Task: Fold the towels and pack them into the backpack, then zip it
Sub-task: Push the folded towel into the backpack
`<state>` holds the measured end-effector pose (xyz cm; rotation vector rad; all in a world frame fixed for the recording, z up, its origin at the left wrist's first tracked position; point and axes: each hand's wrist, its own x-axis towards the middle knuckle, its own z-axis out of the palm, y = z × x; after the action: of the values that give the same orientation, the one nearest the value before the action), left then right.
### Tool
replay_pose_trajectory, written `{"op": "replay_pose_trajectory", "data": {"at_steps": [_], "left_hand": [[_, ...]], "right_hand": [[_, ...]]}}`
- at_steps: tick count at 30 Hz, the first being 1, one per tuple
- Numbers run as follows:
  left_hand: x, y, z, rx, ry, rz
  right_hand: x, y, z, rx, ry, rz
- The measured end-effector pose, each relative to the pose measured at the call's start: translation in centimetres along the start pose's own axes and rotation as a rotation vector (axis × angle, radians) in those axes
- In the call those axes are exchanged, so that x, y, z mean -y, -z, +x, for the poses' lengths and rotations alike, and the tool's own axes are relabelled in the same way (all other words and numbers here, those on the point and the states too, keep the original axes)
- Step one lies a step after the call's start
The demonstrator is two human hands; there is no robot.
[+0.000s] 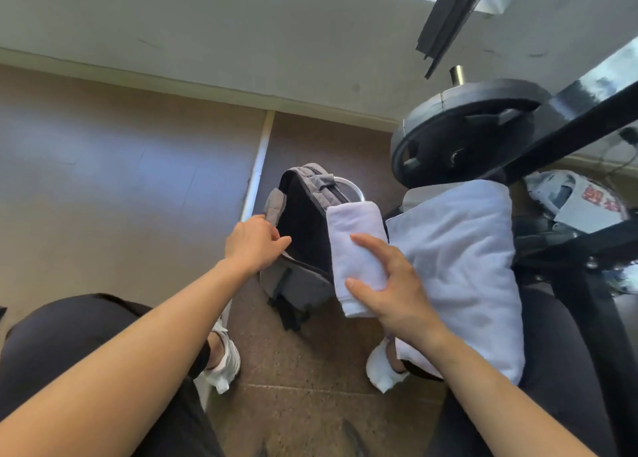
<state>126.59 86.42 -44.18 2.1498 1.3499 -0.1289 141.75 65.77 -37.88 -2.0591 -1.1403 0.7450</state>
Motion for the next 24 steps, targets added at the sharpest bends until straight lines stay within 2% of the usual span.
{"op": "replay_pose_trajectory", "data": {"at_steps": [4,8,13,19,24], "left_hand": [[0.2,0.1,0.5,-0.003,-0.012,0.074],[0.6,0.6,0.8,0.161,0.041,0.108],[1.7,0.9,1.5,0.250,0.125,0.171],[3.6,0.6,2.3,0.344,0.236,0.185],[4.4,0.7,2.5,0.349,0.254,0.196]], "right_hand": [[1.3,-2.1,6.0,0.029,0.053,0.079],[1.5,-6.4,12.1,0.139,0.105,0.078],[-1.7,-9.8,17.1,0.275,0.122,-0.208],[-6.5,-9.5,21.2,0.448,0.045,-0.599],[-9.3,-10.4,22.8,0.566,-0.039,-0.587]]}}
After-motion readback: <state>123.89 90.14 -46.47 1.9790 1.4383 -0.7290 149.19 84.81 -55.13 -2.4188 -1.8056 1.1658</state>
